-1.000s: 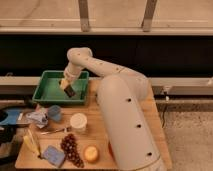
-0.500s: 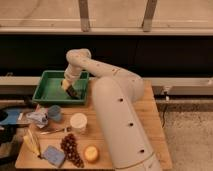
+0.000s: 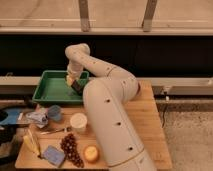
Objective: Wipe tray with eraser
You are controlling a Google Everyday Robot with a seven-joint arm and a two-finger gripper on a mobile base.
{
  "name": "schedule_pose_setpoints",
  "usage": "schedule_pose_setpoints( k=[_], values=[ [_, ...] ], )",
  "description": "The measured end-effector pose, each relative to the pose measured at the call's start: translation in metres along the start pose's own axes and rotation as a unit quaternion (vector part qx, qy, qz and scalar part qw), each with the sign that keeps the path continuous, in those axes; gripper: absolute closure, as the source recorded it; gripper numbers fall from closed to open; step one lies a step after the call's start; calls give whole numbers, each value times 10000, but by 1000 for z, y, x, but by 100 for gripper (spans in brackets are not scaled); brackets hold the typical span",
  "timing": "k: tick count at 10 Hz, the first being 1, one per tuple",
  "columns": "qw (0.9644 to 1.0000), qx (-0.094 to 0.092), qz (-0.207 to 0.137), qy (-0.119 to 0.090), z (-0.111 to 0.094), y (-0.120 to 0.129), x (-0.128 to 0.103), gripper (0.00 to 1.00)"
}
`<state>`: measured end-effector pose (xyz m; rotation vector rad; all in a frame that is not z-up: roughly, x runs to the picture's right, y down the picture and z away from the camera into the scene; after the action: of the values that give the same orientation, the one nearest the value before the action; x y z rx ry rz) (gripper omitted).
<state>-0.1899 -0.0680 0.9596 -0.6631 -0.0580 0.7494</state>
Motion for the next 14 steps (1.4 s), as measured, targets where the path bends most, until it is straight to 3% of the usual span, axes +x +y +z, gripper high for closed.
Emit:
schedule_pose_setpoints(
  k=[3, 9, 10, 12, 14],
  values=[
    [9997, 10, -236, 103, 4, -11, -12, 100],
    [9995, -23, -308, 107, 4, -11, -13, 100],
    [9990, -177, -407, 5, 4, -4, -17, 100],
    [9953, -661, -603, -381, -3, 15, -25, 100],
    [9944, -727, -627, -442, -4, 18, -26, 100]
  ],
)
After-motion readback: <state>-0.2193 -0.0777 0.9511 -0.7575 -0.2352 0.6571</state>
